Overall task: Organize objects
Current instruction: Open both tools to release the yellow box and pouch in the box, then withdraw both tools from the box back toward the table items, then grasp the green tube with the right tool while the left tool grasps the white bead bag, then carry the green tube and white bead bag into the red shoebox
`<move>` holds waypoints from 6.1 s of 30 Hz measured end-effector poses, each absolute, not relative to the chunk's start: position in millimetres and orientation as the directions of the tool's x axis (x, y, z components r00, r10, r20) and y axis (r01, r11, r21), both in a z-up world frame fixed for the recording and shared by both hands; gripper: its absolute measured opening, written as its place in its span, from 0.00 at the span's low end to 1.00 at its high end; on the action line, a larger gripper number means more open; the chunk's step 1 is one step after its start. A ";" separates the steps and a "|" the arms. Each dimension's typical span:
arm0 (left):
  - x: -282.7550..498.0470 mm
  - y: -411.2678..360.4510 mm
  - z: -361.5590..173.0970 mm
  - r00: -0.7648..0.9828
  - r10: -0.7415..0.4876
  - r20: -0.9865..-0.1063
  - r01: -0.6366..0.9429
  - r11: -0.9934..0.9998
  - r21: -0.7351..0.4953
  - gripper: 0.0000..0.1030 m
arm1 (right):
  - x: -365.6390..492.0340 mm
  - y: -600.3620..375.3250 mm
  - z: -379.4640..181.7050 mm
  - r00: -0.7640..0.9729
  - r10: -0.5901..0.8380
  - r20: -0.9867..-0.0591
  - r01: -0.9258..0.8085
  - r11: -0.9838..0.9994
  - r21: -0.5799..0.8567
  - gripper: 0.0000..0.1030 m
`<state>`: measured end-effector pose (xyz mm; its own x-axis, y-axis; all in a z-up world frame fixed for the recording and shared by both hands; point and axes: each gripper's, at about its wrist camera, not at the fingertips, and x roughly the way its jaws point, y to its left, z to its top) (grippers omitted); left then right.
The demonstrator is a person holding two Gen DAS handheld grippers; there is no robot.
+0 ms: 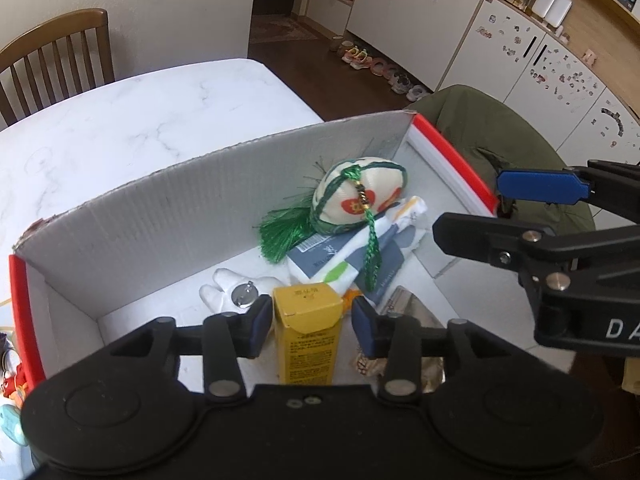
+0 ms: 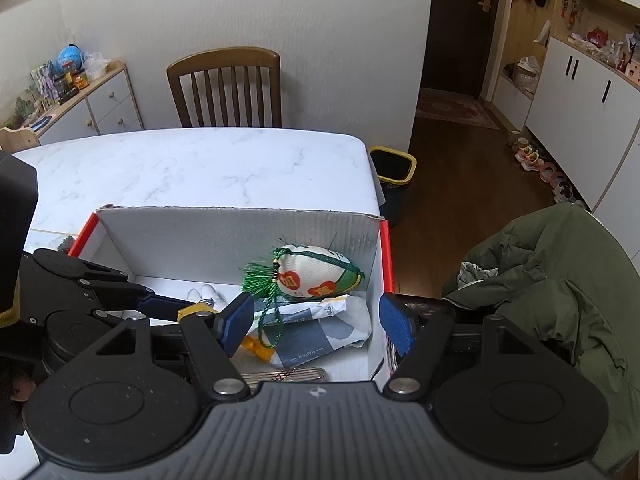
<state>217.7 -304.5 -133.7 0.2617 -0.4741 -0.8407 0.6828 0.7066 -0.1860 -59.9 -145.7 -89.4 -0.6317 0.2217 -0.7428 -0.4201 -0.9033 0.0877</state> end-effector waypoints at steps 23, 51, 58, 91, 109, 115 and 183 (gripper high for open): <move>176.6 -212.7 -52.3 0.378 -0.602 -0.704 0.691 0.689 -0.219 0.70 | -26.5 -187.9 -47.1 -0.699 0.199 -0.687 -0.424 -0.889 0.174 0.75; 195.7 -34.0 -35.2 0.577 -0.485 -0.658 0.545 0.828 -0.132 1.00 | -57.3 -348.1 -38.3 -0.728 0.017 -0.685 -0.278 -0.921 0.273 0.85; 226.8 5.4 -68.2 0.558 -0.428 -0.711 0.472 0.868 -0.152 1.00 | -83.9 -396.5 -56.6 -0.689 -0.036 -0.724 -0.258 -0.921 0.292 0.85; 309.7 9.6 -160.6 0.472 -0.424 -0.773 0.551 0.826 -0.117 0.99 | -179.0 -506.8 -140.7 -0.394 -0.140 -0.908 -0.319 -0.906 0.278 0.85; 323.4 3.0 -175.0 0.448 -0.411 -0.794 0.566 0.818 -0.105 0.69 | -193.8 -519.4 -145.8 -0.373 -0.072 -0.925 -0.293 -0.937 0.191 0.62; 324.4 5.7 -176.3 0.431 -0.425 -0.796 0.566 0.814 -0.129 0.54 | -196.3 -517.1 -145.3 -0.376 -0.039 -0.926 -0.295 -0.942 0.159 0.46; 178.0 -186.8 -67.8 0.352 -0.575 -0.739 0.594 0.747 -0.298 0.34 | 9.6 -230.5 -82.3 -0.653 0.134 -0.745 -0.516 -0.799 0.309 0.15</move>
<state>178.0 -186.8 -67.8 0.3517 -0.5748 -0.7389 0.5940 0.7471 -0.2984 9.6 -230.5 -82.3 -0.6534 0.1337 -0.7451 -0.5163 -0.7985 0.3094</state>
